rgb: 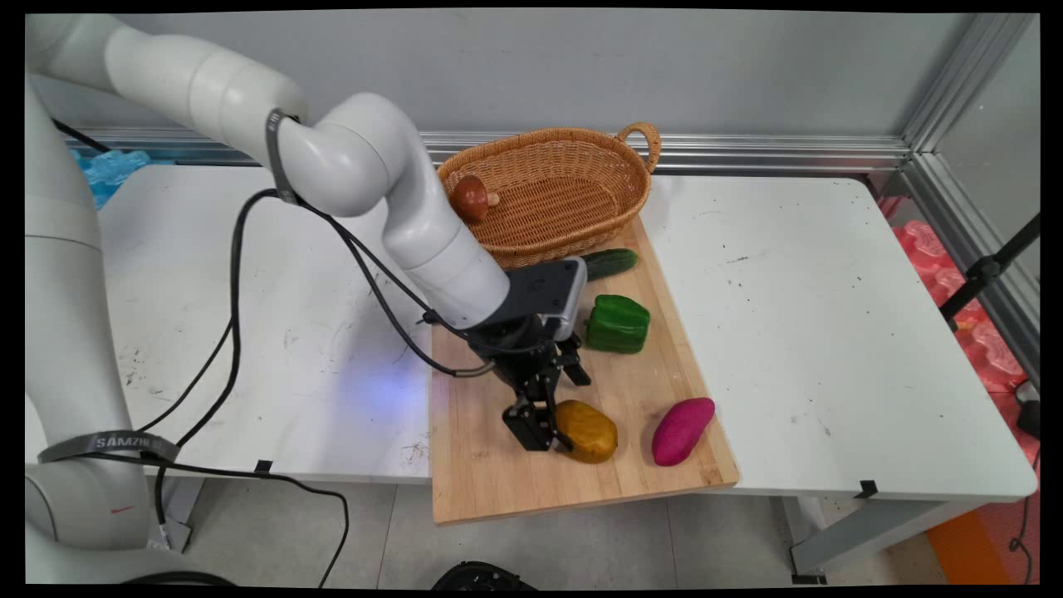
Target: Pick up the potato from the cutting board, then place the picked object in the vegetable basket
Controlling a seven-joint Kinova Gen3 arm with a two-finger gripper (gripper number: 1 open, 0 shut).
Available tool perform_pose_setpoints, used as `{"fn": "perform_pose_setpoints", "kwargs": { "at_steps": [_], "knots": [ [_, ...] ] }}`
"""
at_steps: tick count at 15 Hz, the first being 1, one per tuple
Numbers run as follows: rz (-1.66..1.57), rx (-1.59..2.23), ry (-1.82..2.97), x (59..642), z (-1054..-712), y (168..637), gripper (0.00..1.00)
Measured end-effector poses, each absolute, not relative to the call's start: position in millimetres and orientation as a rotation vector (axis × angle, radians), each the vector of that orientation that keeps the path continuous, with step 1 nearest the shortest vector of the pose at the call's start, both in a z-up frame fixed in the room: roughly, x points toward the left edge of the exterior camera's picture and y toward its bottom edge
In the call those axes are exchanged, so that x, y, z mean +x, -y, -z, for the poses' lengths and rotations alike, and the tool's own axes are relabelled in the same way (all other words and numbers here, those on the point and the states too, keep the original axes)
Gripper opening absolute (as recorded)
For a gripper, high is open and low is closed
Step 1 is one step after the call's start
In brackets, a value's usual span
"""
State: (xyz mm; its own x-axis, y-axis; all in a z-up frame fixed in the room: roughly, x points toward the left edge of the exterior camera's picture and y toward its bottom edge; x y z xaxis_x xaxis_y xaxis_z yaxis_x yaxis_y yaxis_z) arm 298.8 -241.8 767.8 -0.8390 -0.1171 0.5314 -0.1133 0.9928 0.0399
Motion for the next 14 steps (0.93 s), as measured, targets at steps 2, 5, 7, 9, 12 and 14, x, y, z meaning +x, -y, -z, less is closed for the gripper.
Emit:
{"fn": "perform_pose_setpoints", "kwargs": {
  "at_steps": [2,5,7,9,12,14],
  "knots": [
    [0.018,0.157,2.572,293.7,-762.2,243.2,1.0],
    [0.031,0.157,2.567,288.1,-756.5,244.3,0.0],
    [0.04,0.159,2.565,286.1,-754.9,244.1,0.0],
    [0.051,0.159,2.565,284.9,-754.7,242.9,0.0],
    [0.058,0.155,2.567,286.3,-757.9,240.5,0.0],
    [0.057,0.156,2.566,288.3,-762.5,239.3,0.0]
  ]
}}
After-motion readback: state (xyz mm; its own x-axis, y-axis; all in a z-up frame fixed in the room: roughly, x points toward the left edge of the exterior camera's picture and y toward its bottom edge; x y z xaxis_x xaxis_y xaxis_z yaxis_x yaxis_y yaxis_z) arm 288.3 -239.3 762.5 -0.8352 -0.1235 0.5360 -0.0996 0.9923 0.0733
